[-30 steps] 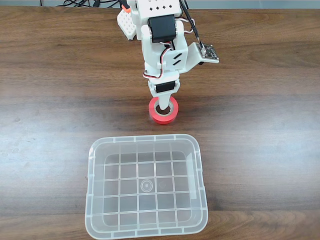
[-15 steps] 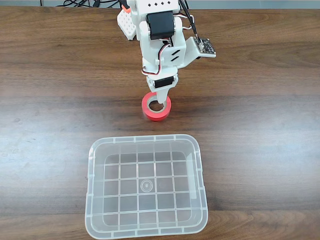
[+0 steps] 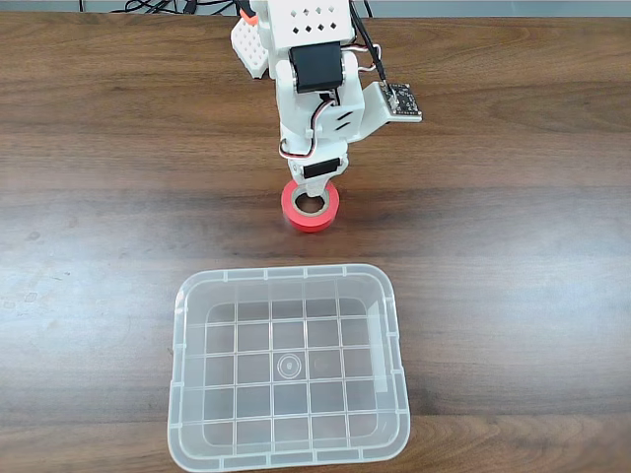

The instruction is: Grab the tape and place it in the box.

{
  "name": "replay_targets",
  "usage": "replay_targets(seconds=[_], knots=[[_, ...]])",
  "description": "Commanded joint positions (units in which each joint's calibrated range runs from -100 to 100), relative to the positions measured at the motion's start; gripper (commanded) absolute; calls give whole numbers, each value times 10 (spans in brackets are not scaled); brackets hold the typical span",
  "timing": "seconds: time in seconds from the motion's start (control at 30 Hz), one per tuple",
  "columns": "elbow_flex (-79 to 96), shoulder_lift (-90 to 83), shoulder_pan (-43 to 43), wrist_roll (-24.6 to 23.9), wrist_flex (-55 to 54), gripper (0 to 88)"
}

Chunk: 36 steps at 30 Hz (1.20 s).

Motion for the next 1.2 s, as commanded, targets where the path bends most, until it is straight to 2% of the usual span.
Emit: replay_targets(seconds=[0.0,0.43,0.83,1.17], knots=[[-11,-5,4,-2,-5,13],[-28,-6,3,1,6,13],[-284,-136,-4,0,222,13],[-292,-161,3,2,243,13]])
